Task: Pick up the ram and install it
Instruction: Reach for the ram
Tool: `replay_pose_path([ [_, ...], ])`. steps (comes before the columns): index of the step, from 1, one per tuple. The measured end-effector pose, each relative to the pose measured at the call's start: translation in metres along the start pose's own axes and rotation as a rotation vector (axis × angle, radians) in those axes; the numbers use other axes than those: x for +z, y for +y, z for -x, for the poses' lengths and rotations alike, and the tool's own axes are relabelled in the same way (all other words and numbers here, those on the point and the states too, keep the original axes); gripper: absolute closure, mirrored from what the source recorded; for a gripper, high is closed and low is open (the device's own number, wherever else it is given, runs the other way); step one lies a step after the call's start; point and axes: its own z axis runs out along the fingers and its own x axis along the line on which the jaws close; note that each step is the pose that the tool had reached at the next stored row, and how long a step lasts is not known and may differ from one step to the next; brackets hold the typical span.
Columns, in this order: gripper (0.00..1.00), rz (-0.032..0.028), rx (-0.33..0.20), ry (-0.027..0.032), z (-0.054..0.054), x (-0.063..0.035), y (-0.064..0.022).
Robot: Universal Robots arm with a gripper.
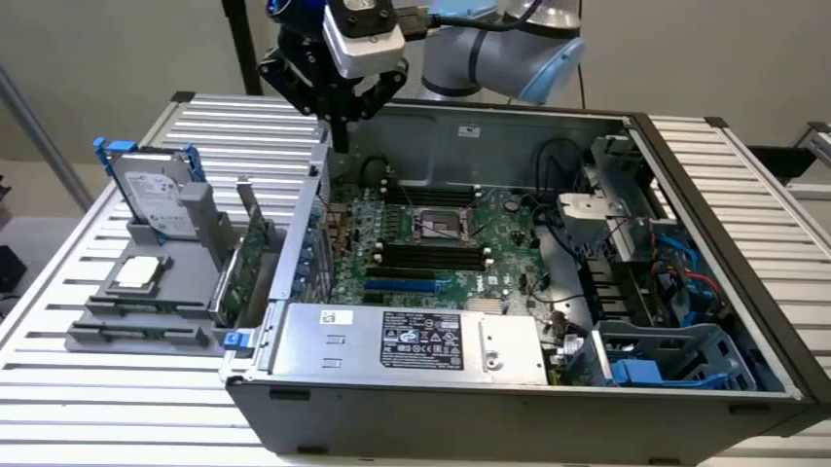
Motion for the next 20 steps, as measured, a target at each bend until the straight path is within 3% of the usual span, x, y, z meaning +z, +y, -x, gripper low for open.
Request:
replay_pose_path([
  [20, 1.0, -0.0001, 0.0, 0.0001, -0.089, -0.0015, -0.0338],
])
